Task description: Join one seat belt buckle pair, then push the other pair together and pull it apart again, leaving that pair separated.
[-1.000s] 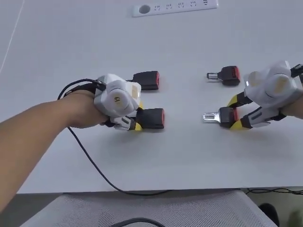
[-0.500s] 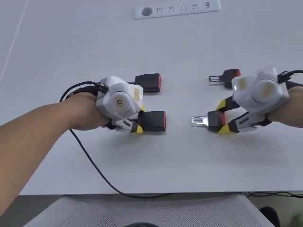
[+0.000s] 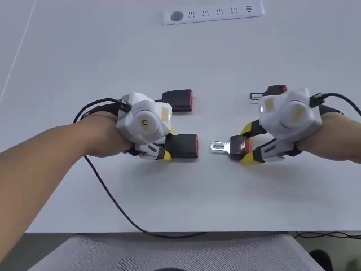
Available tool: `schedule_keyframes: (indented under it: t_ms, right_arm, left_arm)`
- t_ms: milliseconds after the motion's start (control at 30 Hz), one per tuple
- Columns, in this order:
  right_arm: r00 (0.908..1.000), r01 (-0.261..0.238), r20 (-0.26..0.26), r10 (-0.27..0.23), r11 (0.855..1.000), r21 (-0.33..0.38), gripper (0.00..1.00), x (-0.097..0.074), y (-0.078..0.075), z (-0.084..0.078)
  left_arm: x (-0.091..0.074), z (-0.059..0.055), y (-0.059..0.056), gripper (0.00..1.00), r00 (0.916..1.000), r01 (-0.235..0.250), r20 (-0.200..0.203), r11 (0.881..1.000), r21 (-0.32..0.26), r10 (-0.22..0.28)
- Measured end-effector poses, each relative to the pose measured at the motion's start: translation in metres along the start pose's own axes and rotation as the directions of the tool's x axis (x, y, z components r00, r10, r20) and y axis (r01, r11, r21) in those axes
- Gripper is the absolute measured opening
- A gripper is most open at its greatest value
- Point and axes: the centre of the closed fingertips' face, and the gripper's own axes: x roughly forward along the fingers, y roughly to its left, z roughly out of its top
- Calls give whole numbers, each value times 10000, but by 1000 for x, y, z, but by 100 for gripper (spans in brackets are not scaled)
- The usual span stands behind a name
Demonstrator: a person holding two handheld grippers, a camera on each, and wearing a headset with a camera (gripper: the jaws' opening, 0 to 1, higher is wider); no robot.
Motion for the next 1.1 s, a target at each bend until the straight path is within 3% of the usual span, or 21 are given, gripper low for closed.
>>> schedule_keyframes:
  t_ms: [433,1100]
  right_arm:
    - [9999,-103,109,102,9999,20,35,14,-2,19]
    - [9997,23,-253,-38,9983,-578,34,18,-1,26]
  left_arm:
    - [0,0,0,31,10000,31,-47,10000,-19,-31]
    - [1,-1,0,31,9998,84,-194,9999,-68,-86]
